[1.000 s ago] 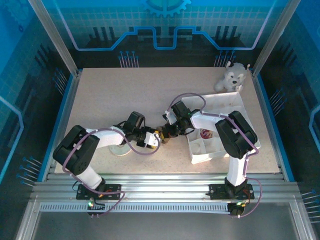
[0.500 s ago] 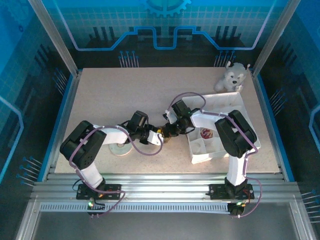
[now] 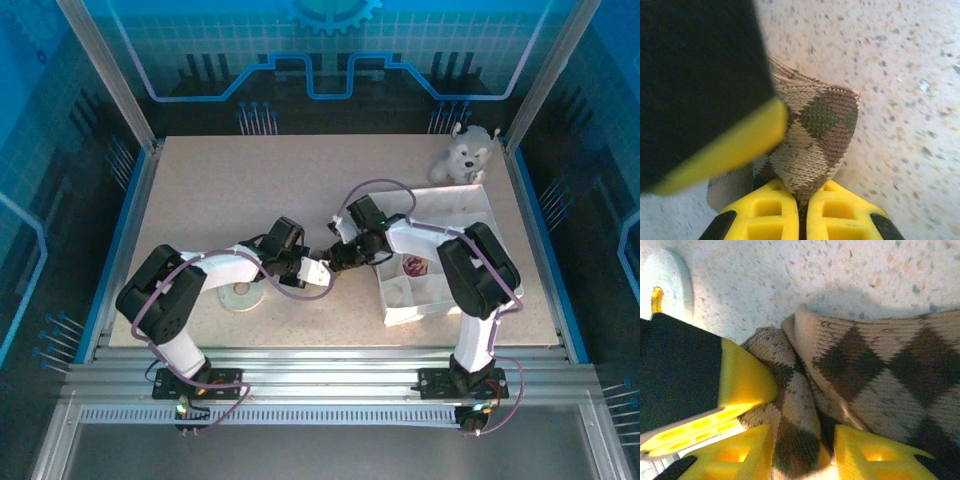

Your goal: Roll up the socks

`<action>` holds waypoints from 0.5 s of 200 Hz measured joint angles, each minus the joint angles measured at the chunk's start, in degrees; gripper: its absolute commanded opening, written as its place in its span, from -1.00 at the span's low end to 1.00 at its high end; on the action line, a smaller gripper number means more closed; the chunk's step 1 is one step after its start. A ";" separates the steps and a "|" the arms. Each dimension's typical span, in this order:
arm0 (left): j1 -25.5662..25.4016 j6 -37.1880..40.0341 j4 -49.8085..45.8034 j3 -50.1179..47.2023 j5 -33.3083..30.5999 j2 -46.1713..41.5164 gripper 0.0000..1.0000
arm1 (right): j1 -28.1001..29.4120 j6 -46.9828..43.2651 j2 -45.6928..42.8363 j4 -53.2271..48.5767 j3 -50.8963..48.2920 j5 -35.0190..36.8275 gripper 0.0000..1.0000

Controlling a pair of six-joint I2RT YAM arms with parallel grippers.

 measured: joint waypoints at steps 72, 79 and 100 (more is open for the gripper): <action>0.00 -9.86 -24.98 7.61 -0.24 -1.16 -1.00 | 0.76 -0.61 -16.52 17.94 -19.69 5.27 -0.19; 0.00 -10.60 -26.67 8.33 0.17 -0.74 -1.00 | 1.40 -0.63 -17.31 19.06 -21.51 6.08 -0.19; 0.07 -11.17 -31.85 10.71 2.47 1.03 -1.00 | 4.20 -1.55 -19.06 21.05 -24.76 8.66 -0.19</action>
